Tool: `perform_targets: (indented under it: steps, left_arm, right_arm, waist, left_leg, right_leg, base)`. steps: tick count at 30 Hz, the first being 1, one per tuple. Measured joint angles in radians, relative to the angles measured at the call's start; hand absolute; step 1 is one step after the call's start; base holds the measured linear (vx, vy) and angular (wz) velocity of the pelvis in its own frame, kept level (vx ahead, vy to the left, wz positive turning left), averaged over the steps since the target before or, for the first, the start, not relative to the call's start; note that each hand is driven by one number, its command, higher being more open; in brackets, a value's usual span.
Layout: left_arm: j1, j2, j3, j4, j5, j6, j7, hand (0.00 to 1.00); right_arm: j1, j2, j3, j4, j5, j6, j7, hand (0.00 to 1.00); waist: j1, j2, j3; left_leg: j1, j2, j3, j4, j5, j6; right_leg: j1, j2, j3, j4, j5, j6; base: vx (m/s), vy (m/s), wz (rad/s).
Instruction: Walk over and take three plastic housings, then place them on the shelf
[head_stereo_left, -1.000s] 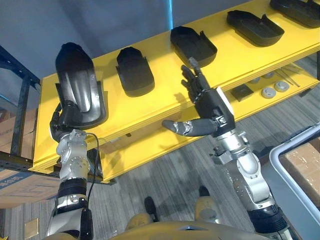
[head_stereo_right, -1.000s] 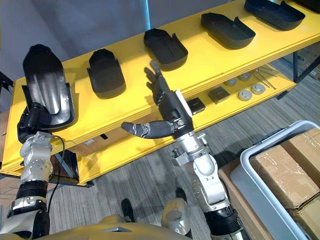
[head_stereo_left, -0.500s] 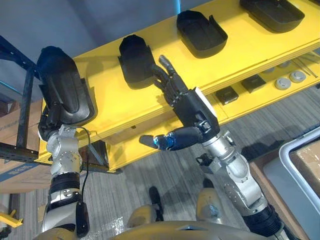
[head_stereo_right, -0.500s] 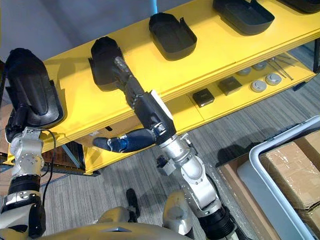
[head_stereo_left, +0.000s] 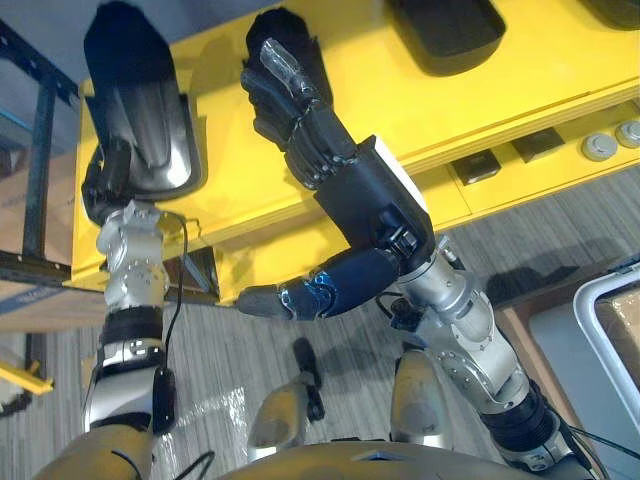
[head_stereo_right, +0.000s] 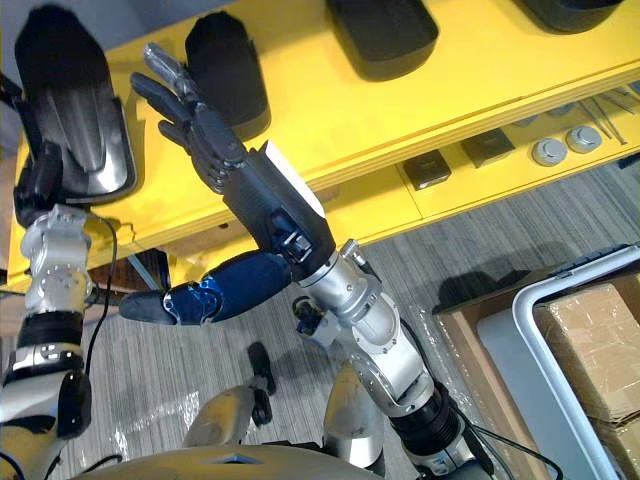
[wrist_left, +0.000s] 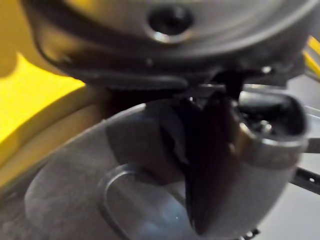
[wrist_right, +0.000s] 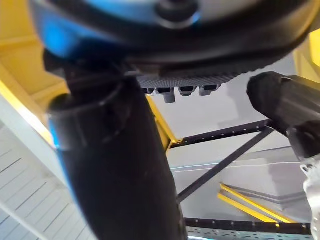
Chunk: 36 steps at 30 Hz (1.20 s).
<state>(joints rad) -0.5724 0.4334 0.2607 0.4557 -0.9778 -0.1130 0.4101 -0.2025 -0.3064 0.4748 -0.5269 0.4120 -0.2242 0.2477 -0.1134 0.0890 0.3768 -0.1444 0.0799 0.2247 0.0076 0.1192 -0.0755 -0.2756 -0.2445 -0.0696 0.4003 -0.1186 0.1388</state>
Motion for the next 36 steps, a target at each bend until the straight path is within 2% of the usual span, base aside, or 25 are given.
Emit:
perform_targets:
  steps: [4,9,10,17,26,31,36]
  left_arm:
    - [-0.057,0.013,-0.02,-0.018,0.017,0.0,0.011,0.0]
    - [-0.068,0.014,-0.037,-0.027,0.047,0.003,0.048,0.0]
    - [-0.069,0.016,-0.039,-0.034,0.047,0.004,0.053,1.0]
    - [-0.113,0.021,-0.051,-0.035,0.047,0.004,0.065,1.0]
    - [-0.135,0.033,-0.06,-0.031,0.085,0.05,0.04,1.0]
    - [-0.137,0.035,-0.063,-0.016,0.109,0.052,0.047,1.0]
    - [-0.137,0.05,-0.077,0.003,0.213,0.054,0.103,1.0]
  right_arm:
    - [-0.014,0.011,0.003,0.0,-0.006,0.004,-0.04,1.0]
    - [-0.017,0.014,-0.022,0.0,-0.006,0.004,-0.063,1.0]
    - [-0.018,0.015,-0.028,0.0,-0.006,0.004,-0.063,1.0]
    - [-0.018,0.048,-0.034,0.001,-0.013,0.004,-0.089,1.0]
    - [-0.017,0.048,-0.04,0.046,-0.014,0.004,-0.13,1.0]
    - [-0.013,0.048,-0.04,0.09,-0.014,0.004,-0.13,1.0]
    - [0.021,0.048,-0.039,0.092,-0.015,-0.001,-0.129,1.0]
  waist:
    - [0.011,-0.02,0.018]
    - [0.028,-0.024,0.022]
    - [0.029,-0.024,0.022]
    - [0.033,-0.032,0.038]
    - [0.053,-0.035,0.042]
    - [0.052,-0.037,0.043]
    - [0.035,-0.058,0.052]
  left_leg:
    - [-0.02,0.0,-0.027,0.005,0.012,0.001]
    - [-0.028,-0.001,-0.029,0.004,0.013,0.0]
    - [-0.036,-0.001,-0.031,0.004,0.015,0.0]
    - [-0.057,-0.001,-0.059,0.002,0.031,-0.003]
    - [-0.056,-0.002,-0.071,-0.013,0.045,-0.002]
    - [-0.042,-0.001,-0.072,-0.015,0.045,-0.001]
    - [0.005,0.002,-0.072,-0.032,0.047,-0.003]
  right_leg:
    - [-0.004,-0.002,-0.02,0.001,0.001,-0.001]
    - [-0.014,-0.002,-0.024,0.003,-0.003,-0.004]
    - [-0.021,-0.002,-0.025,0.007,-0.005,-0.005]
    - [-0.042,-0.006,-0.044,0.039,-0.02,-0.011]
    - [-0.04,-0.006,-0.056,0.039,-0.02,-0.012]
    - [-0.026,-0.004,-0.057,0.034,-0.019,-0.011]
    - [0.024,0.002,-0.059,0.006,-0.017,-0.009]
  base:
    - [0.02,-0.019,0.21]
    - [0.01,-0.008,0.02]
    - [0.0,-0.016,0.06]
    - [-0.01,-0.027,0.11]
    - [0.0,-0.01,0.03]
    - [0.0,-0.004,-0.01]
    - [0.01,-0.012,-0.04]
